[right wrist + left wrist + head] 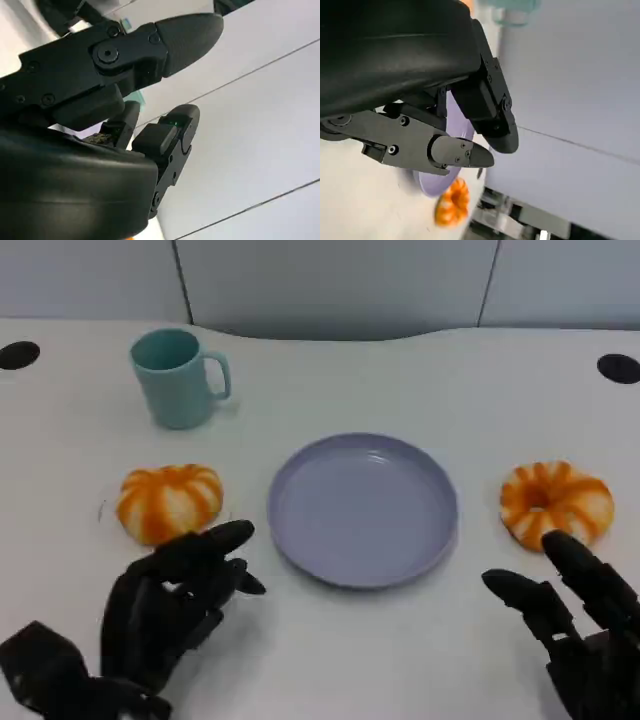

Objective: Grasp the bread from the table and place it into the plate.

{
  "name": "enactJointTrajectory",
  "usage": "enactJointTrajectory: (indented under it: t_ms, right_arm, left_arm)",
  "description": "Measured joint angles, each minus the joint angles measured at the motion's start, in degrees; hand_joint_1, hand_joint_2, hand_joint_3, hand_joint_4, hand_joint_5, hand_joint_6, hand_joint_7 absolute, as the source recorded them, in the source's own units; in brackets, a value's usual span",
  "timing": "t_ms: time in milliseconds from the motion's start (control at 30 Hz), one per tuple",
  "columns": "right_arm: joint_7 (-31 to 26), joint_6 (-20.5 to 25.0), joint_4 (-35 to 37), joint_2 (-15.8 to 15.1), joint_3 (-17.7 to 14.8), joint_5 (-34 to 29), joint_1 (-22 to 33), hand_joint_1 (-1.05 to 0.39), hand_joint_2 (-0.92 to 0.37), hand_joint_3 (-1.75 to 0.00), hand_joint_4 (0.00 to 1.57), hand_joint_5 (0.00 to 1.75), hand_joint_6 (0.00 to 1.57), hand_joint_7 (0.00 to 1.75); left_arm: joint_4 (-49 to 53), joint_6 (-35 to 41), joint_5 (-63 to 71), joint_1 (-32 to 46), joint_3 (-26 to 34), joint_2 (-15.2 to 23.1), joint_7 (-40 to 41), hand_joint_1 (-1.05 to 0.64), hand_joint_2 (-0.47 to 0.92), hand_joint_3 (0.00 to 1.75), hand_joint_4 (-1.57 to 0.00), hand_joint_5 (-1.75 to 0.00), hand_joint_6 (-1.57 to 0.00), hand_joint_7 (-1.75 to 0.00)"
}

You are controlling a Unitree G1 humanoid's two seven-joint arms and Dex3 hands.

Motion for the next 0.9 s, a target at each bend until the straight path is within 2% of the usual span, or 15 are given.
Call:
enactJointTrajectory:
  t_ms: [133,233,267,400,467,567,600,633,767,900]
  right_arm:
    - [-0.2,0.1,0.3,-0.5,1.0,-0.9,-1.5,-0.57,-0.92,-0.11,0.46,0.76,0.78,0.02]
    - [-0.6,1.1,0.3,-1.0,1.1,-1.0,-3.0,-0.57,-0.92,-0.11,0.46,0.75,0.78,0.02]
    - [-0.7,1.3,0.3,-1.2,1.2,-1.1,-3.3,-0.58,-0.92,-0.1,0.47,0.75,0.78,0.02]
    - [-0.7,1.8,0.3,-1.4,1.2,-1.1,-3.8,-0.59,-0.92,-0.1,0.47,0.74,0.78,0.01]
    - [-0.7,1.8,0.5,-1.6,1.2,-1.3,-3.9,-0.59,-0.92,-0.1,0.48,0.73,0.78,0.01]
    - [-0.7,1.8,0.6,-1.8,1.2,-1.5,-4.0,-0.59,-0.92,-0.1,0.48,0.73,0.78,0.01]
    - [-0.7,1.8,0.6,-1.8,1.3,-1.5,-4.0,-0.58,-0.92,-0.09,0.48,0.72,0.78,0.02]
    - [-0.7,1.8,0.6,-1.8,1.2,-1.5,-4.0,-0.58,-0.92,-0.09,0.49,0.72,0.78,0.02]
    - [-0.7,2.2,0.7,-1.8,1.4,-1.5,-4.4,-0.58,-0.92,-0.08,0.5,0.71,0.79,0.02]
    - [-0.2,2.8,1.8,-2.5,1.2,-1.3,-5.1,-0.58,-0.92,-0.09,0.51,0.7,0.79,0.02]
  left_arm:
    - [-8.5,-4.4,4.4,2.8,-0.7,5.2,2.8,-0.31,0.92,0.08,-0.63,-0.24,-0.69,0.0]
    - [-12.1,-7.4,8.1,3.4,-1.1,10.7,3.6,-0.33,0.92,0.08,-0.6,-0.11,-0.62,0.0]
    - [-12.6,-8.4,9.1,3.1,-1.1,12.5,4.1,-0.34,0.92,0.08,-0.55,-0.07,-0.56,0.0]
    - [-12.3,-11.4,14.7,1.3,-1.2,17.8,7.7,-0.4,0.92,0.04,-0.45,-0.01,-0.42,0.0]
    - [-11.8,-14.4,20.9,0.2,-1.2,20.6,11.6,-0.41,0.92,0.03,-0.43,0.0,-0.41,0.0]
    - [-11.1,-16.3,24.6,-0.7,-1.5,22.6,15.6,-0.41,0.92,0.03,-0.43,0.0,-0.41,0.0]
    - [-10.7,-16.7,25.1,-0.7,-1.9,22.9,16.5,-0.56,0.86,0.02,-0.38,-0.01,-0.36,-0.01]
    - [-10.8,-16.6,28.2,-0.8,-2.1,23.2,18.7,-0.62,0.84,0.01,-0.36,-0.01,-0.34,-0.01]
    - [-11.2,-13.1,48.4,-3.2,-3.6,28.2,31.3,-0.67,0.79,0.0,-0.4,-0.03,-0.36,-0.02]
    - [-8.7,-8.4,65.5,-10.1,-9.1,35.5,47.8,-0.67,0.75,0.0,-0.43,-0.03,-0.41,-0.03]
